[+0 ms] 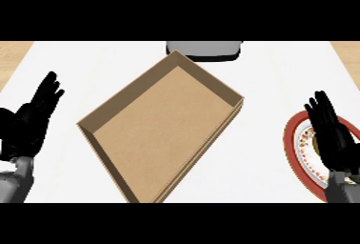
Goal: Pick the lemon from the plate and place it in the cardboard box
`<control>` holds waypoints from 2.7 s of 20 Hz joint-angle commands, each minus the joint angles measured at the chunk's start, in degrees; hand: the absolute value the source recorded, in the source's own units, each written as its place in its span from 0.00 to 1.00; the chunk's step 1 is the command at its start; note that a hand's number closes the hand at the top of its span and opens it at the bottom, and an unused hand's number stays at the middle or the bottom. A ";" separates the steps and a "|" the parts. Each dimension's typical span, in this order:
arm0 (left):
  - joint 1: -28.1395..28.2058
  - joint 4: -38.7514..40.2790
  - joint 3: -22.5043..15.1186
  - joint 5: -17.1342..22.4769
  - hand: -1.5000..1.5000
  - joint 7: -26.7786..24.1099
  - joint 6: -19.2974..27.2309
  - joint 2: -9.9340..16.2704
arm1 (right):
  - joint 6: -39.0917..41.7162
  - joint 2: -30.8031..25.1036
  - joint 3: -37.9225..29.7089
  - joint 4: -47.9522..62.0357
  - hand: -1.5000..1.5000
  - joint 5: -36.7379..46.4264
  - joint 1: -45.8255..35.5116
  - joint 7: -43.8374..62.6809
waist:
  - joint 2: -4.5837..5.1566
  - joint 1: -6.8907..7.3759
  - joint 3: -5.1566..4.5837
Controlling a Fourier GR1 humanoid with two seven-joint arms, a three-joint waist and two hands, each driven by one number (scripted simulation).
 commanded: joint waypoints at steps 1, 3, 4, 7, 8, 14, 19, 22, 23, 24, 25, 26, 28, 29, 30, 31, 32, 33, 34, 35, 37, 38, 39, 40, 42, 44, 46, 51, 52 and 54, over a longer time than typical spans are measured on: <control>1.69 1.39 1.86 -3.17 0.50 -0.74 0.07 -0.40 | 6.09 -1.38 -3.30 3.58 0.00 -1.92 1.29 -5.35 | 0.41 -0.32 0.49; 3.07 5.16 3.52 -5.05 0.50 -3.62 0.20 3.93 | 14.69 -6.40 -7.91 1.43 0.00 -9.97 2.81 -5.03 | 0.42 -0.82 0.51; 3.37 5.48 2.89 -6.61 0.50 -3.01 1.66 3.93 | 18.58 -8.58 -11.29 5.73 0.00 -13.22 0.27 -6.59 | 0.60 -0.41 0.61; 4.05 5.83 1.76 -7.03 0.50 -2.28 1.54 4.06 | 15.82 -22.75 -6.11 -0.48 0.00 7.34 1.32 -9.74 | 0.72 0.31 -1.33; 4.37 6.58 2.05 -7.38 0.50 -2.00 1.97 4.30 | 15.27 -25.55 -5.23 0.28 0.00 12.24 3.37 -11.26 | 1.19 -0.08 -0.31; 5.81 12.36 1.91 -9.02 0.50 -7.01 2.38 2.11 | 27.18 -13.12 -9.90 21.39 0.00 0.71 7.14 -38.13 | 1.02 -0.11 0.85; 5.60 13.29 2.97 -8.88 0.50 -9.18 0.48 2.85 | 30.48 -20.44 -11.52 34.84 0.00 8.53 2.88 -53.43 | 0.95 0.96 0.82; 3.27 13.38 2.03 -9.72 0.50 -6.84 1.17 1.28 | 25.65 -26.15 -9.70 36.25 0.00 14.73 1.23 -53.31 | 0.86 0.62 0.73; 2.97 13.34 2.16 -9.67 0.50 -6.83 0.79 1.74 | 22.12 -27.04 -7.88 36.65 0.00 18.36 1.37 -53.41 | 1.01 1.04 0.80; 2.75 13.28 1.46 -10.35 0.50 -6.40 2.10 0.35 | 20.25 -28.26 -5.92 35.99 0.00 21.21 1.14 -52.49 | 1.00 1.08 0.76; 1.44 13.47 3.25 -8.83 0.50 -5.86 -0.56 2.92 | 21.32 -30.45 -4.91 36.00 0.00 22.43 0.21 -51.68 | 0.92 1.09 0.70; 5.99 13.64 1.43 -10.83 0.50 -9.92 2.18 -0.21 | 21.57 -30.90 -3.90 37.23 0.00 23.67 -0.18 -51.85 | 0.82 1.46 0.64; 2.10 14.68 3.24 -9.36 0.50 -6.82 -0.77 2.26 | 24.23 -33.94 -1.77 38.73 0.00 25.97 -2.53 -51.18 | 0.85 1.16 0.64; 1.35 14.54 1.49 -11.78 0.50 -6.43 2.47 -0.43 | 23.94 -34.80 -0.81 39.53 0.00 27.31 -5.09 -49.33 | 0.89 1.20 0.63; 4.76 14.75 1.46 -11.96 0.50 -9.75 1.73 -0.21 | 23.17 -34.01 1.04 37.75 0.00 28.74 -5.88 -47.39 | 0.72 1.34 0.54; 5.47 14.55 1.45 -12.11 0.50 -9.87 2.22 -1.01 | 23.71 -35.01 1.34 40.65 0.00 29.90 -7.22 -47.90 | 0.74 1.34 0.56; 4.30 13.17 4.02 -9.66 0.50 -8.15 -1.43 2.82 | 21.15 -33.51 3.92 38.00 0.00 32.35 -6.40 -46.62 | 0.60 1.22 0.54; 4.64 13.28 2.90 -10.61 0.50 -8.49 0.08 0.97 | 21.60 -34.78 4.89 41.52 0.00 34.35 -9.90 -45.37 | 0.86 2.09 0.60; 4.49 15.39 3.52 -10.73 0.50 -9.99 0.25 0.56 | 22.81 -35.38 6.48 39.31 0.00 35.49 -10.39 -43.34 | 0.77 1.43 0.50; 3.10 15.01 2.86 -11.38 0.50 -7.90 -0.06 0.55 | 22.17 -34.37 7.52 42.80 0.00 37.40 -12.36 -44.10 | 0.87 1.50 0.57; 2.80 15.20 4.21 -10.81 0.50 -7.69 -0.76 0.16 | 22.52 -31.39 9.05 41.91 0.00 38.69 -14.01 -42.09 | 0.62 0.75 0.51; 5.20 12.86 3.85 -10.73 0.50 -8.59 -1.20 0.27 | 24.45 -32.76 8.94 46.93 0.00 39.68 -17.40 -44.33 | 0.72 1.51 0.57; 3.68 18.78 6.65 -9.35 0.50 -11.87 -3.55 1.36 | 25.64 -31.83 9.27 44.61 0.00 39.55 -18.72 -41.03 | 0.68 0.80 0.48; 2.80 15.81 4.66 -11.93 0.50 -8.51 -0.88 -0.30 | 26.74 -31.65 9.99 44.16 0.00 40.36 -19.36 -39.55 | 0.58 0.58 0.49; 5.91 14.51 4.99 -11.67 0.50 -10.14 -1.83 -0.98 | 21.68 -29.11 10.90 49.03 0.00 44.14 -20.67 -40.52 | 0.63 0.84 0.53; 4.81 12.72 5.35 -13.89 0.50 -6.69 -0.54 -1.67 | 23.21 -31.01 10.13 46.74 0.00 44.87 -19.36 -40.69 | 0.45 0.15 0.49; 0.28 15.95 4.72 -14.08 0.50 -5.84 -1.36 -2.66 | 17.87 -26.27 11.25 54.98 0.00 47.56 -21.86 -43.76 | 0.72 0.51 0.56; 1.82 13.77 7.18 -15.62 0.50 -4.69 -2.97 -2.41 | 19.33 -26.50 9.67 55.55 0.00 49.69 -24.02 -43.34 | 0.57 0.30 0.52; 4.99 15.62 8.47 -15.77 0.50 -9.67 -2.72 -3.12 | 22.52 -26.94 9.02 46.55 0.00 47.49 -20.71 -38.67 | 0.35 -0.26 0.44; 2.88 15.71 9.70 -14.77 0.50 -7.73 -5.43 -2.05 | 21.89 -25.20 9.49 46.73 0.00 49.03 -22.28 -36.85 | 0.38 -0.24 0.45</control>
